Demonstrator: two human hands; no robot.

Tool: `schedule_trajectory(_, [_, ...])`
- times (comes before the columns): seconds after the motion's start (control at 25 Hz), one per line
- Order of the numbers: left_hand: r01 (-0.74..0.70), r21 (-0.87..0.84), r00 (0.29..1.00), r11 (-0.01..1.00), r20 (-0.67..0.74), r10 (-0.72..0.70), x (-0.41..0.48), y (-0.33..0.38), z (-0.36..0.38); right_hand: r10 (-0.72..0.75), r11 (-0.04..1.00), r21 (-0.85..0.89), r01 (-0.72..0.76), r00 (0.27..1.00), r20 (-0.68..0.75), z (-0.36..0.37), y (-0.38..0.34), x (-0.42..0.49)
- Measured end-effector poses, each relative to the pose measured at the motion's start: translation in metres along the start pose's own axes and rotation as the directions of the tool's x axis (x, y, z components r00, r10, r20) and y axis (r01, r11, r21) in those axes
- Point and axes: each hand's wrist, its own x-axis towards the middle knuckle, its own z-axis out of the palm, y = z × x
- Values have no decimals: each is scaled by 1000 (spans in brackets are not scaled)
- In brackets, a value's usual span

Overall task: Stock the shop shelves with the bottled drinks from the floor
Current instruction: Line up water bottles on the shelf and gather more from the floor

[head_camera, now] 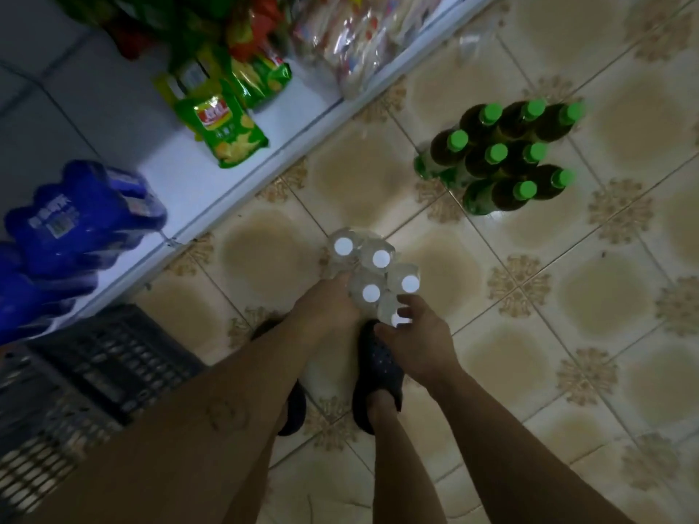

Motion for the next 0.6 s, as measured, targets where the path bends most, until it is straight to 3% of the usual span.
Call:
schedule_trajectory(0.28, [85,-193,996,977,-17,-90,58,-28,23,-23,996,-81,26,999,41,2,10,32])
schedule_trajectory(0.6, [63,-130,991,990,-107,-77,20,-39,10,-80,989,-110,94,989,126,15,-2,18])
